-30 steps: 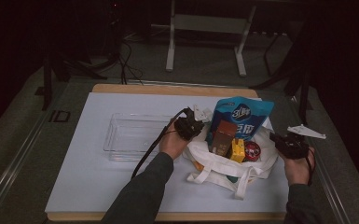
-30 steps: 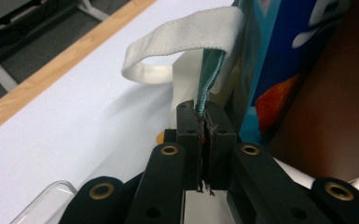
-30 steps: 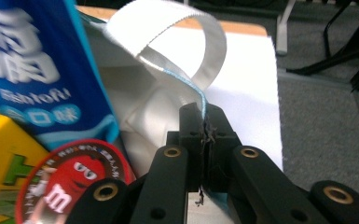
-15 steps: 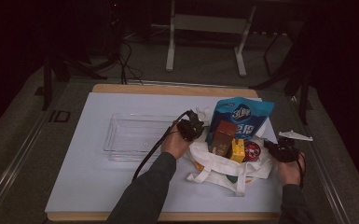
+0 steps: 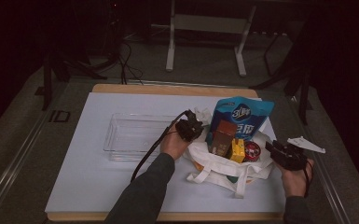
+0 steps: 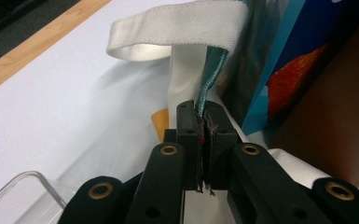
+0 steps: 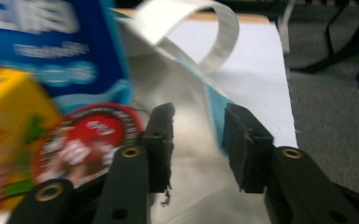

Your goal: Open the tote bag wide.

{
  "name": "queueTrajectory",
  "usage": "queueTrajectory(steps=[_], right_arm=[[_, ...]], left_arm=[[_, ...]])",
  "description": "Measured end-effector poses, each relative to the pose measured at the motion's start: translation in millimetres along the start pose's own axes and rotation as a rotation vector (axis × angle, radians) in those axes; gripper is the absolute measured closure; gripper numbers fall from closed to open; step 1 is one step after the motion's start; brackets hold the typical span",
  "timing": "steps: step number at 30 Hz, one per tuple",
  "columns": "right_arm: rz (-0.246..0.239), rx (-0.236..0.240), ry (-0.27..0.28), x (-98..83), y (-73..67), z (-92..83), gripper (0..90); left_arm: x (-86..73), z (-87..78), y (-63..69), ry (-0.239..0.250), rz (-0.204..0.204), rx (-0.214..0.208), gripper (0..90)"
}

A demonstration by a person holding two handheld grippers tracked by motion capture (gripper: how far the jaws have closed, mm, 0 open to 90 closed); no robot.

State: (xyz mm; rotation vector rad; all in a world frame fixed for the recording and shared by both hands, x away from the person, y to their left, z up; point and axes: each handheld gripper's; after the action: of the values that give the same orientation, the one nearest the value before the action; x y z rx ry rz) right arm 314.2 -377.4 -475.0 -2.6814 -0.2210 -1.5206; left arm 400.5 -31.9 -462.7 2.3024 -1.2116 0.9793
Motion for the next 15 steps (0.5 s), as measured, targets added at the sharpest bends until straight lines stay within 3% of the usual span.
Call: queueTrajectory(steps=[5,7,8,12,15], right_arm=[[-0.048,0.036,0.060,-1.8,-13.9,-35.4,58.6],[-0.055,0.043,0.069,-2.7,-16.0,-39.4,58.6],[-0.078,0.073,0.073,-6.1,-23.3,-50.1,58.3],[-0.104,0.165,0.074,-17.8,-35.0,-65.2,56.7],[-0.131,0.205,0.065,-28.3,-40.9,-72.3,56.2]], left_arm=[[-0.8,-1.8,-0.7,0.006,-0.004,-0.002,86.2],[-0.8,-1.8,-0.7,0.006,-0.004,-0.002,86.2],[-0.5,-1.8,0.6,0.006,-0.001,0.001,86.1],[-0.7,-2.8,0.5,0.005,0.001,-0.002,86.0],[-0.8,-2.8,1.0,0.007,-0.001,0.000,86.0]])
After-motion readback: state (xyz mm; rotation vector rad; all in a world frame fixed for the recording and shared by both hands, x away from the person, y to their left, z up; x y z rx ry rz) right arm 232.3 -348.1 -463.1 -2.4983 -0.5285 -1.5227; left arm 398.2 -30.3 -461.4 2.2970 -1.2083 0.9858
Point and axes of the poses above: each handheld gripper's, and its own axes: z roughly forward along the jaws, x roughly out of its top, y roughly to its right, and after that the axes turned 8 degrees about -x, right-handed
